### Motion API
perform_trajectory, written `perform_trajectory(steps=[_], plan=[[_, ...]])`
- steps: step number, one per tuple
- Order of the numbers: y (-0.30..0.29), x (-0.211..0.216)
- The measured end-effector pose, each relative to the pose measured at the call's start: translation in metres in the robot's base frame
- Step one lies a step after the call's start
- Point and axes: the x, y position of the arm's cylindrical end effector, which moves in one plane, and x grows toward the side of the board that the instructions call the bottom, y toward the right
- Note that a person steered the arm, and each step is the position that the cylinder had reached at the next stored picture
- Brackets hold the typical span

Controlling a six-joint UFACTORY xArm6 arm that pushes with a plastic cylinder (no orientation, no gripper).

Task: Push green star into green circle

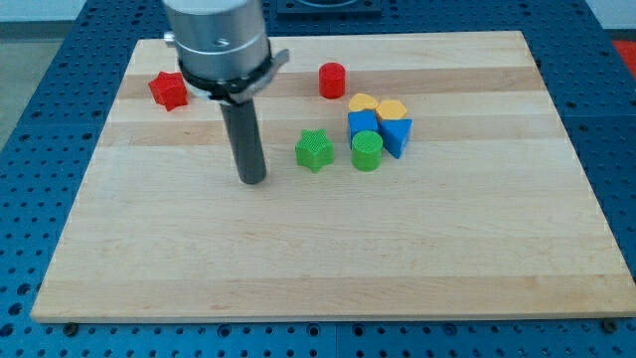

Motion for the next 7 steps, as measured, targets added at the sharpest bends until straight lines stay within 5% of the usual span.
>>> perform_trajectory(steps=[2, 6, 7], plan=[[0.009, -0.059], [0.08, -0.023], [0.054, -0.025]])
